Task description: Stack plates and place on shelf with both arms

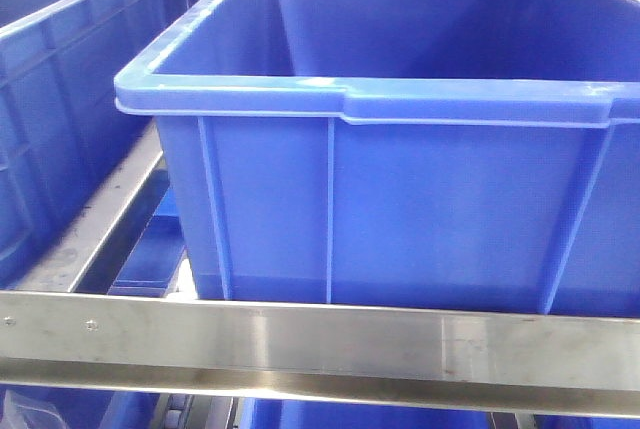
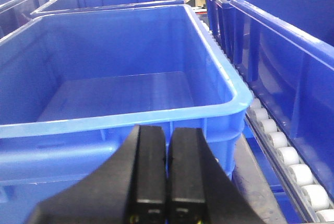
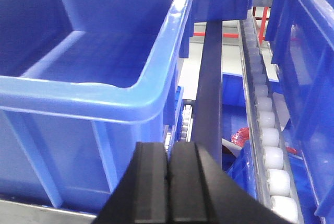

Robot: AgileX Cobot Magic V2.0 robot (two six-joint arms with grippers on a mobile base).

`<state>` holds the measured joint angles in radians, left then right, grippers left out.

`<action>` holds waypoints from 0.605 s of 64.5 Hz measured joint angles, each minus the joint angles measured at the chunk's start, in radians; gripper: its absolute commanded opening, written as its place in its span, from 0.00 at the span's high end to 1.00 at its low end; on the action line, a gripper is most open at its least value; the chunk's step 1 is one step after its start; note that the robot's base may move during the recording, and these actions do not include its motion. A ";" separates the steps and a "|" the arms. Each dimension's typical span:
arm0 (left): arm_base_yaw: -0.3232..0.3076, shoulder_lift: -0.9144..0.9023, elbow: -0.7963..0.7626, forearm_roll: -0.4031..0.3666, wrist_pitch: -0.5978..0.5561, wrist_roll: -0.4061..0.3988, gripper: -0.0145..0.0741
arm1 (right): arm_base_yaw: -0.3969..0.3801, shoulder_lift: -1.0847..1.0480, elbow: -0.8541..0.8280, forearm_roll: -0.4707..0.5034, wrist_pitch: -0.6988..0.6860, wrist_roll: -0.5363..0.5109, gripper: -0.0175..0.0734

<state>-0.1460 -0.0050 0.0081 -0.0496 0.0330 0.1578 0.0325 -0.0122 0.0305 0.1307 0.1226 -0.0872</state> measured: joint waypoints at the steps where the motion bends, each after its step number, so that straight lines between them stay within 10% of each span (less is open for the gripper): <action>1: 0.000 0.000 0.000 0.000 0.000 0.000 0.74 | 0.000 0.000 0.000 0.000 0.000 0.000 0.75; 39: 0.000 0.000 0.000 0.000 0.000 0.000 0.74 | 0.000 0.000 0.000 0.000 0.000 0.000 0.75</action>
<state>-0.1460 -0.0050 0.0081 -0.0496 0.0330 0.1575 0.0325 -0.0122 0.0305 0.1307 0.1226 -0.0872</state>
